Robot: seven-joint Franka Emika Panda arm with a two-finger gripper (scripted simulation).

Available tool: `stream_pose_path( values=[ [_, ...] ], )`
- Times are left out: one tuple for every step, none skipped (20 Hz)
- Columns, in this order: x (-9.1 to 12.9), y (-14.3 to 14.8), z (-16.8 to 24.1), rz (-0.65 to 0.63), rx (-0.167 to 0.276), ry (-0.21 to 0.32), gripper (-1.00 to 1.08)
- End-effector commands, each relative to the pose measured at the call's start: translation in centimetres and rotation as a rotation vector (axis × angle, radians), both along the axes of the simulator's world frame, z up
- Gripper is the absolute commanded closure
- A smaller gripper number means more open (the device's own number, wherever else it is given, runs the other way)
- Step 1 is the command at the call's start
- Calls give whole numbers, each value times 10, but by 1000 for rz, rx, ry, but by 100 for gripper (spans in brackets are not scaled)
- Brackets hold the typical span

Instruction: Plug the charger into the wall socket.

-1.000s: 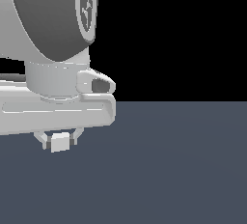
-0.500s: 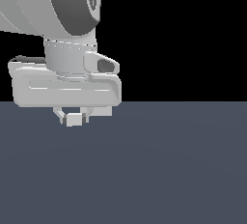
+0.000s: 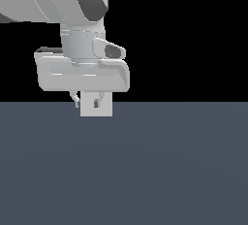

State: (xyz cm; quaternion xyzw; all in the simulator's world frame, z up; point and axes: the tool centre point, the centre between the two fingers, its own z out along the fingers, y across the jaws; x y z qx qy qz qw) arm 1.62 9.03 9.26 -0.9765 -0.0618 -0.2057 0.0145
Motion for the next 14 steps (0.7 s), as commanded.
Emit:
stream_pose_path(
  values=[
    [4, -4, 4, -24, -1, 1, 108],
    [5, -5, 6, -30, -2, 2, 108],
    [6, -6, 6, -35, -2, 2, 108],
    [7, -7, 7, -39, -2, 2, 108],
    [8, -7, 8, -42, -3, 3, 108],
    [8, -8, 8, -43, -3, 3, 108],
    [8, -8, 8, -44, -3, 3, 108],
    [8, -8, 8, -44, -3, 3, 108],
    [8, -8, 8, -44, -3, 3, 108],
    [8, -8, 8, -44, -3, 3, 108],
    [8, -8, 8, -43, -3, 3, 108],
    [8, -8, 8, -43, -3, 3, 108],
    [9, -8, 8, -43, -3, 3, 108],
    [9, -8, 8, -43, -3, 3, 108]
  ],
)
